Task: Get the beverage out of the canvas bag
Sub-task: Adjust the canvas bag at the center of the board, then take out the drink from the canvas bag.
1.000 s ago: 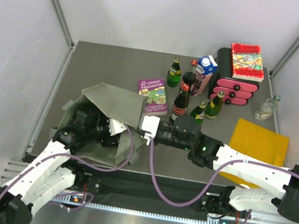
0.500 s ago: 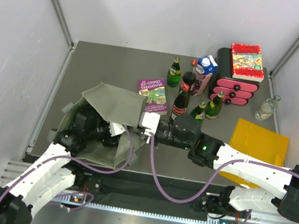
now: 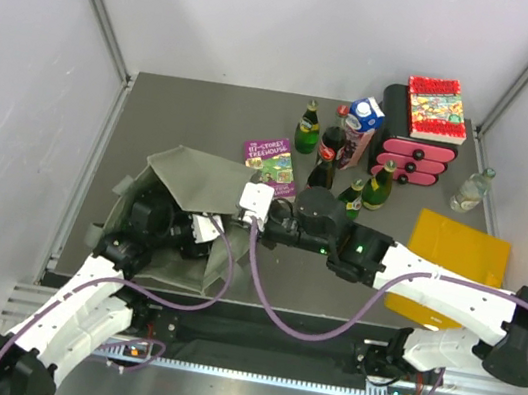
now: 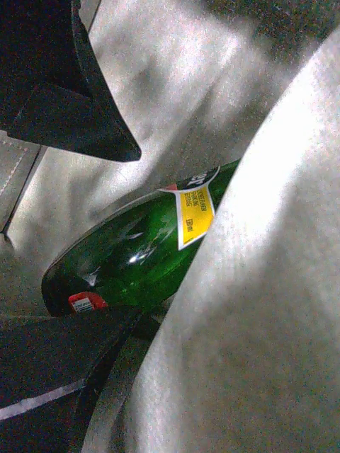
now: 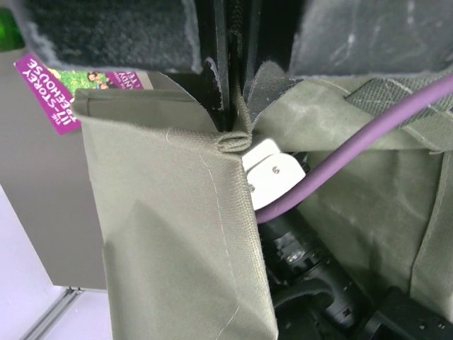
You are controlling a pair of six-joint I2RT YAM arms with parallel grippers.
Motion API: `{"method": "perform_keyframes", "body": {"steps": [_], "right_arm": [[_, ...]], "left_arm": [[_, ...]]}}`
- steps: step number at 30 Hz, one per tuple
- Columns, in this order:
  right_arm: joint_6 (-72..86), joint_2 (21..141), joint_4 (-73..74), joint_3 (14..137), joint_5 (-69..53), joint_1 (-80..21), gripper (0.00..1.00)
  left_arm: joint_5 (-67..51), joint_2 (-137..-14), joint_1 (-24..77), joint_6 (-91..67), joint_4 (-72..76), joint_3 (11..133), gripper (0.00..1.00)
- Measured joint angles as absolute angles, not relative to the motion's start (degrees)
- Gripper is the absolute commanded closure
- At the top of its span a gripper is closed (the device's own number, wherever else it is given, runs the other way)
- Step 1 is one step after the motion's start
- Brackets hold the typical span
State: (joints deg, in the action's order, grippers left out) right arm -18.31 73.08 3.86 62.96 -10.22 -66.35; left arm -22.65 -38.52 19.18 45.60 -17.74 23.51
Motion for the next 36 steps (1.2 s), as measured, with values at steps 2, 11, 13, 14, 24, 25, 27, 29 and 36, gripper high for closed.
{"method": "perform_keyframes", "body": {"steps": [2, 11, 13, 14, 24, 25, 27, 29, 36], "right_arm": [[-18.79, 73.95, 5.26, 64.71, -9.61, -66.46, 1.0], [-22.59, 74.48, 8.29, 65.82, -7.73, -69.01, 1.0], [-23.07, 74.48, 8.62, 65.87, -7.55, -69.28, 1.0], [-23.29, 74.54, 8.86, 66.08, -7.44, -69.34, 1.0], [-20.6, 77.52, 8.84, 69.17, -5.76, -68.79, 1.0], [-19.9, 77.95, 8.93, 69.65, -5.72, -68.53, 1.0], [-18.81, 78.35, 9.04, 69.84, -5.74, -68.03, 1.0], [-17.74, 78.56, 9.08, 69.84, -5.69, -67.61, 1.0], [-14.79, 79.66, 9.02, 69.87, -5.48, -66.35, 1.0]], "left_arm": [[-22.63, -38.48, 19.18, 45.6, -17.52, 23.44, 0.13], [-22.61, -38.59, 19.18, 44.38, -12.67, 19.81, 0.1], [-22.83, -39.88, 19.18, 43.2, -9.91, 18.98, 0.1], [-23.0, -40.99, 19.18, 42.52, -8.64, 18.9, 0.1], [-24.62, -51.11, 19.18, 38.3, 1.96, 18.52, 0.09], [-24.71, -52.21, 19.18, 38.04, 2.98, 18.52, 0.1], [-24.82, -54.13, 19.18, 37.69, 4.54, 18.55, 0.1], [-24.91, -56.23, 19.2, 37.65, 5.98, 18.65, 0.1], [-25.56, -62.57, 19.18, 37.32, 10.87, 19.03, 0.26]]}}
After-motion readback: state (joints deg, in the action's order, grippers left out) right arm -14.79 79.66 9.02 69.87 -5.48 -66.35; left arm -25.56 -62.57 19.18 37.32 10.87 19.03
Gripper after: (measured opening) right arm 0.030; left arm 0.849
